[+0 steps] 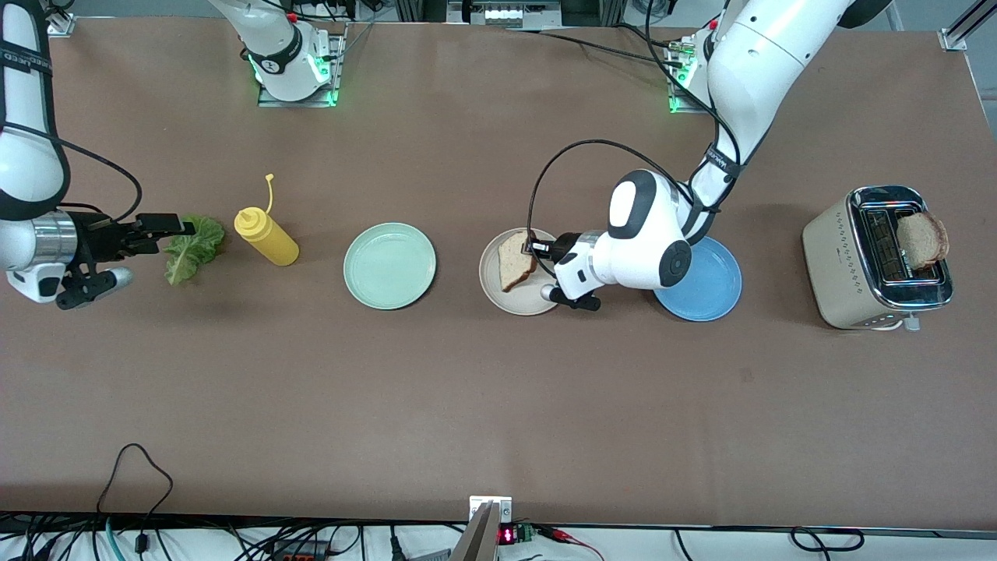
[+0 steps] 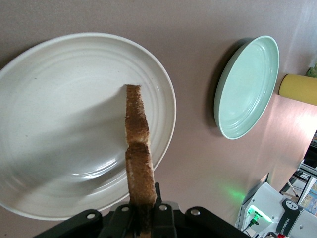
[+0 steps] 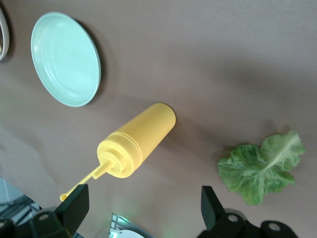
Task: Make sandwich in beige plate with both arms
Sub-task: 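Release the bread on the plate while the right gripper reaches the mustard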
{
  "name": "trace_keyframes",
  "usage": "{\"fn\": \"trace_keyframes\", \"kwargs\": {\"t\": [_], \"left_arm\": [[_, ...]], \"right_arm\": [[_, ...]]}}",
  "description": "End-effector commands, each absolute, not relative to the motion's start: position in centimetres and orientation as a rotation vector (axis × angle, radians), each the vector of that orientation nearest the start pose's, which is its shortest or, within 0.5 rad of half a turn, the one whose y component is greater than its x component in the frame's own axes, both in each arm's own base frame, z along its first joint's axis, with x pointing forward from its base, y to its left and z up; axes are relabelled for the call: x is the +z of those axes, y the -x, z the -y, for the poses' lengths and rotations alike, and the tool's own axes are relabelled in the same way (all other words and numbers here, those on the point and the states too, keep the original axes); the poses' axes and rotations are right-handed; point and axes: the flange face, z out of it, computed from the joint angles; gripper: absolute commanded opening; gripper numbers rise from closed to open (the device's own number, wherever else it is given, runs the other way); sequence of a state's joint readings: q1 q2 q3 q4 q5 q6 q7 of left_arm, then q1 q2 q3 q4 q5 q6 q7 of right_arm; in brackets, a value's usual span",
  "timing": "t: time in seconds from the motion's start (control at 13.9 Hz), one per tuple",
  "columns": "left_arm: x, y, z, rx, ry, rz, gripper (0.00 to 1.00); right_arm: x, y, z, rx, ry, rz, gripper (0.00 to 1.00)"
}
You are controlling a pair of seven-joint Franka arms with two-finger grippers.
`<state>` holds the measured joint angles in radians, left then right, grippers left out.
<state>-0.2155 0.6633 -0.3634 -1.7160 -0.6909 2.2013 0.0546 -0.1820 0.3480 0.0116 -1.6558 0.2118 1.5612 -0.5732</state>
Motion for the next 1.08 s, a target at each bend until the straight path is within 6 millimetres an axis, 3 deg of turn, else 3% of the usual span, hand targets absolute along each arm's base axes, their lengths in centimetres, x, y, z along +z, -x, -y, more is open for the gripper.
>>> {"fn": "trace_keyframes", "kwargs": {"t": [0.0,0.29,0.43,0.5,0.58,0.65,0.72,1.01], "left_arm": [[21.1,-55.8,36.5,-0.429,-2.393,0.166,0.0],[20.1,-55.8,36.2,-0.409,-2.401,0.197,0.04],[19.5,-56.1,35.6,-0.413,-2.405,0.184,0.17],[19.5,-56.3,35.3,-0.411,-2.407,0.179,0.33],[19.4,-56.5,34.9,-0.409,-2.41,0.17,0.6],[19.5,-56.7,34.5,-0.401,-2.415,0.167,0.94],[19.9,-57.0,34.1,-0.394,-2.415,0.164,1.0],[22.5,-58.3,31.7,-0.381,-2.409,0.162,1.0]], "right_arm": [[36.5,-57.7,9.1,0.396,2.657,0.602,1.0],[33.2,-55.8,11.6,0.3,2.548,0.888,1.0],[31.9,-54.3,11.5,0.236,2.476,0.965,1.0],[31.4,-53.6,11.7,0.198,2.449,0.993,1.0],[30.7,-53.0,11.7,0.155,2.42,1.048,1.0],[30.2,-52.5,12.0,0.113,2.393,1.089,1.0],[29.6,-52.0,11.9,0.065,2.346,1.12,1.0],[27.8,-50.8,13.7,-0.185,2.165,1.223,1.0]]}}
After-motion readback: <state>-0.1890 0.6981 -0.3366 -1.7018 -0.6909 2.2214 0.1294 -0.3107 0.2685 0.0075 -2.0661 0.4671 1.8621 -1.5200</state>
